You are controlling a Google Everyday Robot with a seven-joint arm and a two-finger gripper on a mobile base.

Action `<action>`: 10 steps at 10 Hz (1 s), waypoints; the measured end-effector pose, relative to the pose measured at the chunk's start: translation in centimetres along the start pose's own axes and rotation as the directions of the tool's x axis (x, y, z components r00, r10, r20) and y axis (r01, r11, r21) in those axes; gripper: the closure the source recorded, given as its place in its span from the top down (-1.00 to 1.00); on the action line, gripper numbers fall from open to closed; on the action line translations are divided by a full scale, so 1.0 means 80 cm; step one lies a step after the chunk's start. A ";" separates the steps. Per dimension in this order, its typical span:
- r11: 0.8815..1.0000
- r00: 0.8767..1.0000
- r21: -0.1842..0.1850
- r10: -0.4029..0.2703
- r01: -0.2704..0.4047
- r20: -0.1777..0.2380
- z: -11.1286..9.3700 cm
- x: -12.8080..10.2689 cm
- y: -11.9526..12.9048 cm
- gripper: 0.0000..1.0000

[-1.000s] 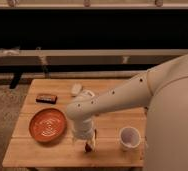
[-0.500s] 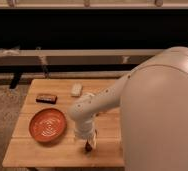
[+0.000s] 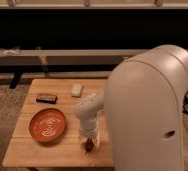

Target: Place the pepper in the ceramic bowl

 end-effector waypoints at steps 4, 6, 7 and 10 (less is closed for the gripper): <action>1.000 1.000 0.014 0.010 -0.010 -0.006 0.016 -0.016 -0.004 0.27; 1.000 1.000 0.021 0.008 -0.008 -0.014 0.021 -0.017 -0.002 -0.09; 1.000 1.000 0.008 0.007 -0.007 -0.022 0.019 -0.018 -0.001 -0.29; 1.000 0.999 -0.018 -0.014 0.014 -0.033 0.015 -0.016 0.002 -0.86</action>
